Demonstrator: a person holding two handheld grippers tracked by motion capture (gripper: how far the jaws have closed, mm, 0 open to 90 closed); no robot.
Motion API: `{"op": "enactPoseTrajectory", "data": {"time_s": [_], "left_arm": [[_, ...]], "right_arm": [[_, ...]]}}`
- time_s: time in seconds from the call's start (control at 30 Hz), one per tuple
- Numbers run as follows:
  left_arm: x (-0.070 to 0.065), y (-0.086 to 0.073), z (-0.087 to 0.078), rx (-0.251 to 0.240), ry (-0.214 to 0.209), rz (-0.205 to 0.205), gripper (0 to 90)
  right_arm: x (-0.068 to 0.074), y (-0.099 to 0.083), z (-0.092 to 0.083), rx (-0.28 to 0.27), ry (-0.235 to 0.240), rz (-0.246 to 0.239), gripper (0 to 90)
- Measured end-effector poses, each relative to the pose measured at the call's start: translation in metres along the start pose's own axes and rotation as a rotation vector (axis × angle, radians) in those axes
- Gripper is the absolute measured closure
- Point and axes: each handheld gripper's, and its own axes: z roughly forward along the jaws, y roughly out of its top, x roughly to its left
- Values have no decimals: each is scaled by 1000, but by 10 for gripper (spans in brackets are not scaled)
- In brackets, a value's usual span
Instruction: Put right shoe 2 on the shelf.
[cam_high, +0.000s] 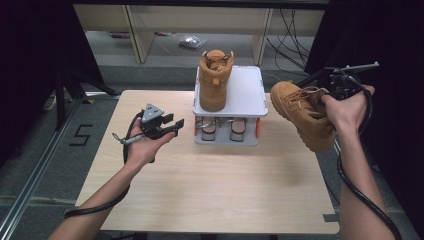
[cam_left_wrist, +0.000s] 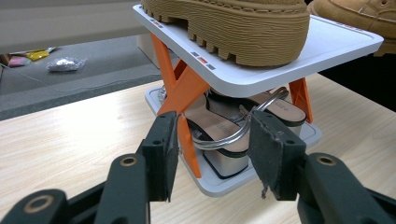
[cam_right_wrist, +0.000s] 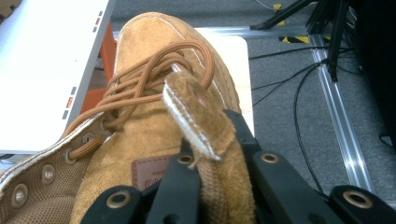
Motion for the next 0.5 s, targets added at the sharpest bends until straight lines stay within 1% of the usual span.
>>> {"op": "enactPoseTrajectory", "data": {"time_s": [0.2, 0.23, 0.27, 0.3, 0.33, 0.37, 0.4, 0.43, 0.47, 0.5], "left_arm": [[1, 0, -1, -5, 2, 2, 521], [1, 0, -1, -5, 2, 2, 521], [1, 0, -1, -5, 2, 3, 521], [1, 0, -1, -5, 2, 4, 521], [1, 0, -1, -5, 3, 3, 521], [1, 0, -1, -5, 3, 3, 521], [1, 0, -1, -4, 2, 2, 521], [1, -1, -1, -4, 3, 2, 521], [1, -1, -1, -4, 3, 2, 521], [1, -1, -1, -3, 4, 2, 521]], "right_arm": [[5, 4, 0, 3, -6, -9, 856], [9, 4, 0, 12, -9, 44, 856], [10, 5, -1, 18, -13, 59, 856], [10, 5, 0, 4, -9, 48, 856], [9, 6, -1, 11, -14, 36, 856], [10, 7, -1, 8, -12, 43, 856], [8, 7, 0, -2, -15, 7, 856], [8, 8, 0, -6, -11, -5, 856], [10, 9, -2, -2, -10, 20, 856], [11, 10, -3, 2, -17, 27, 856]]}}
